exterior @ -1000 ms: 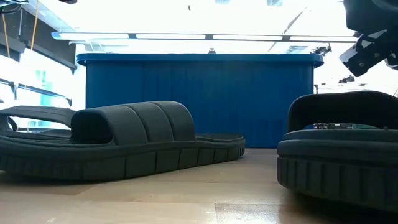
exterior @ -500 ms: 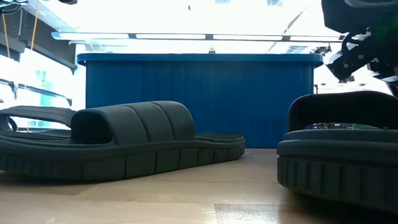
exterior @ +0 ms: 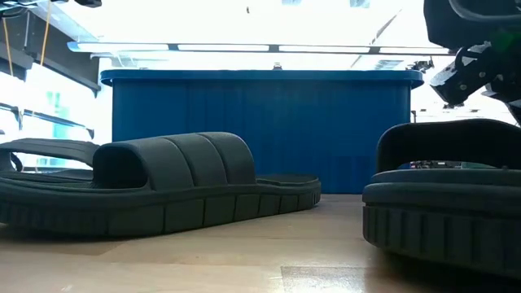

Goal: Pick and place slides into bin
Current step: Put the top green slide into the blue container

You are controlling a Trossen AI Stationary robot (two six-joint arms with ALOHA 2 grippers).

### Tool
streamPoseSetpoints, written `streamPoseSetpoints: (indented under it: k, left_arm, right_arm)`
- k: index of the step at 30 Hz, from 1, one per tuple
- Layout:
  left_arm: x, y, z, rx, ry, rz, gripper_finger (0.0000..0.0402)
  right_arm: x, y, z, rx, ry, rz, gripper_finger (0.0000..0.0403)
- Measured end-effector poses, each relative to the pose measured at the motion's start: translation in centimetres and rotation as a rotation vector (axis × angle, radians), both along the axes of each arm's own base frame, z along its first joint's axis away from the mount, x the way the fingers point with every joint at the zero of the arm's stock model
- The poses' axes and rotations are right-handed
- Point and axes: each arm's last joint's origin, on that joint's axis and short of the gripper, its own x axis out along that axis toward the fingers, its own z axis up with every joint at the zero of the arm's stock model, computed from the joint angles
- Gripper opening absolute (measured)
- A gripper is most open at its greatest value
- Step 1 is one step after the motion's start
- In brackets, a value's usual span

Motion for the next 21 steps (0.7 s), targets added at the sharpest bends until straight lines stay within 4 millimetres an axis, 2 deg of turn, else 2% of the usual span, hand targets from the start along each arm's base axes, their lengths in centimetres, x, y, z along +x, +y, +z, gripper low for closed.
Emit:
streamPoseSetpoints:
  k: [5,9,14,21]
  left_arm:
    - [0.0,0.0,0.0,0.0,0.0,0.0,0.0161]
    - [0.0,0.0,-0.1,0.002,0.007,0.0,0.0161]
    - [0.0,0.0,-0.2,0.006,0.02,0.0,0.0161]
    - [0.0,0.0,-0.2,0.007,0.021,0.0,0.0161]
  right_arm:
    - [-0.3,-0.3,0.2,-0.083,0.005,-0.016,0.0177]
    - [-0.1,-0.4,0.2,-0.182,-0.064,-0.061,0.0181]
    - [-0.1,-0.5,0.2,-0.188,-0.067,-0.048,0.0181]
    - [-1.3,-1.0,-1.8,-0.184,-0.031,-0.056,0.0181]
